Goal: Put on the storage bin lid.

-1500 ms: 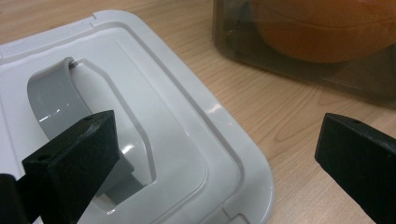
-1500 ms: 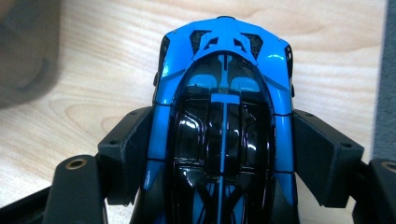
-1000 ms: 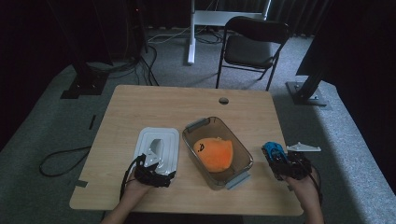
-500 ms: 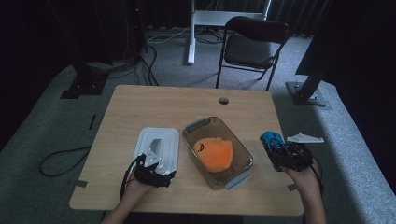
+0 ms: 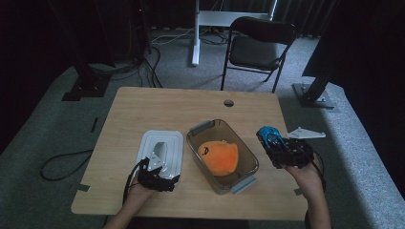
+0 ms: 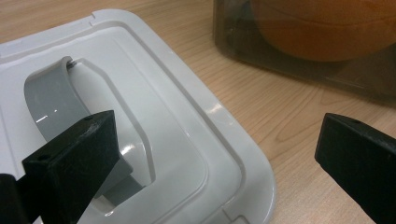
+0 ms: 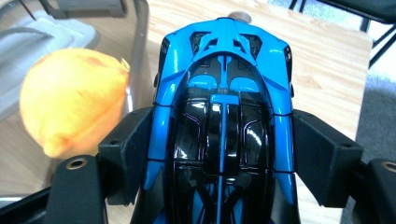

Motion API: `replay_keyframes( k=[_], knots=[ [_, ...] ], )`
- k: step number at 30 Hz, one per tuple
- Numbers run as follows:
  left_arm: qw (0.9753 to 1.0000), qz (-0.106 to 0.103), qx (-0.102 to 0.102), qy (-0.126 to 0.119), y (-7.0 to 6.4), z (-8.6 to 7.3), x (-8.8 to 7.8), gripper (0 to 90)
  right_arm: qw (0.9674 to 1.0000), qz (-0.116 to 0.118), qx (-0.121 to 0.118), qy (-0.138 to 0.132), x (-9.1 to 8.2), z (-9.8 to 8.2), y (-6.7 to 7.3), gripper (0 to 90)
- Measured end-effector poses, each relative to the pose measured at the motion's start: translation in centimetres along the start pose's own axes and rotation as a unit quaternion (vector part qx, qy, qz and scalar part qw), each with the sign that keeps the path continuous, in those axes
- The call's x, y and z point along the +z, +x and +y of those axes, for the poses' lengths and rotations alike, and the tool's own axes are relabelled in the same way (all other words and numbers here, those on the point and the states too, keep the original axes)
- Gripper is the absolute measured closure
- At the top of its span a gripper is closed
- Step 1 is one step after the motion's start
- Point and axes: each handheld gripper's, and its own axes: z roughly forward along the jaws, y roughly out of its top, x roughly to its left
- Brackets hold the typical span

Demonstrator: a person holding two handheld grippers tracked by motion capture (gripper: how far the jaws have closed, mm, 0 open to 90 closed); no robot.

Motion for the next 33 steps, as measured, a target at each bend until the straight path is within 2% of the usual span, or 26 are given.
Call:
replay_keyframes(
  k=[8,22,33],
  knots=[
    [1.0000,0.001,0.000,0.000,0.1,0.0,-0.1,0.3,0.9995,0.023,-0.020,-0.011,0.2,1.5,1.6,25.7],
    [1.0000,0.003,-0.002,-0.003,0.2,-0.1,-0.2,0.2,0.9974,0.053,-0.047,-0.011,1.1,3.4,3.8,25.7],
    [0.9999,0.009,0.009,-0.010,0.1,-0.1,-0.3,0.2,0.9947,0.079,-0.065,-0.012,2.1,4.5,5.5,25.7]
  ],
)
